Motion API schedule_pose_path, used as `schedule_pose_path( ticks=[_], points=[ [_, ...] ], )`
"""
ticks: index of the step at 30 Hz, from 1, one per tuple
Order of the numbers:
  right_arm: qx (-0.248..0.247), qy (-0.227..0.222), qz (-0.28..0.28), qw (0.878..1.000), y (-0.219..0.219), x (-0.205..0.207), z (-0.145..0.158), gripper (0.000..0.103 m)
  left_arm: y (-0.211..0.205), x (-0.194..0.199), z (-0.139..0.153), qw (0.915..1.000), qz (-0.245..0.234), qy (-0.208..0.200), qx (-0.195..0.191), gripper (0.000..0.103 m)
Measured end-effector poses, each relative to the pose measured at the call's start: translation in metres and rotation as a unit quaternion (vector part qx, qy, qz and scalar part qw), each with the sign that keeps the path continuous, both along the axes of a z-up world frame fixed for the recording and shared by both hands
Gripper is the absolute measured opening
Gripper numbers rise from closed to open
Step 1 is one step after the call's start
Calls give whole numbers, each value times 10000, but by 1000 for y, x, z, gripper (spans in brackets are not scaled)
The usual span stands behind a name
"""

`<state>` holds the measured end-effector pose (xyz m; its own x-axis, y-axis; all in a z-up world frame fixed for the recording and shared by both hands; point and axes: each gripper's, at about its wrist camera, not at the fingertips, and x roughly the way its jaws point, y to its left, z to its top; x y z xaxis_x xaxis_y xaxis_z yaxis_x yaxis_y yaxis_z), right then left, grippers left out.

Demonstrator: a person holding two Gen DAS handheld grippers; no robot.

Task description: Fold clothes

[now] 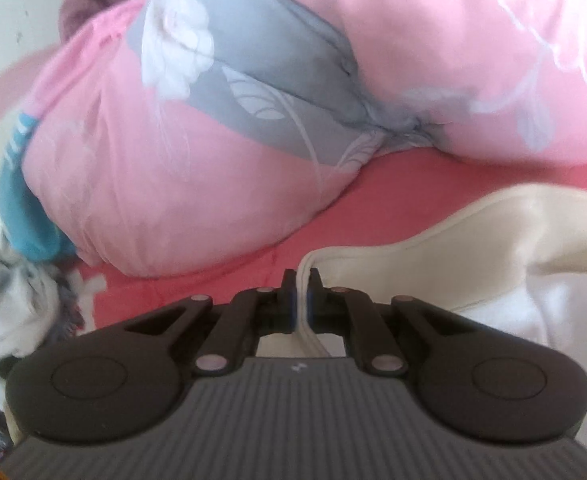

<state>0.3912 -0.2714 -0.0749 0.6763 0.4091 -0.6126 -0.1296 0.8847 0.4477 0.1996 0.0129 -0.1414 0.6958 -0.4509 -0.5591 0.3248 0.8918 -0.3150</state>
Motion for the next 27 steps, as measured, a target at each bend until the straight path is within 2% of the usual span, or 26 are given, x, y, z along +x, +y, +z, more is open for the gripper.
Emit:
schedule_pose_path(
  ticks=[3, 6, 7, 9, 13, 16, 19, 23, 27],
  points=[
    [350, -69, -188, 9992, -4, 2, -12, 3, 0, 0, 0, 10000, -3, 1, -2, 45],
    [-2, -44, -292, 9996, 5, 8, -21, 6, 0, 0, 0, 10000, -2, 2, 2, 45],
    [-126, -30, -319, 9994, 7, 9, -20, 12, 0, 0, 0, 10000, 0, 1, 5, 45],
    [-256, -53, -471, 9985, 5, 8, -15, 25, 0, 0, 0, 10000, 4, 0, 12, 45],
    [-219, -381, -897, 9950, -16, -7, 10, 27, 0, 0, 0, 10000, 4, 1, 12, 45],
    [-135, -336, -828, 9959, -29, -25, 25, 27, 0, 0, 0, 10000, 3, 1, 13, 45],
    [31, 72, -649, 9979, -36, -47, 21, 28, 0, 0, 0, 10000, 1, 1, 14, 45],
    [445, 810, -501, 9945, -39, -75, -12, 28, 0, 0, 0, 10000, 0, 3, 9, 45],
    [603, 1051, -325, 9921, -29, -92, -38, 28, 1, 0, 0, 10000, -2, 4, 8, 45]
  ],
)
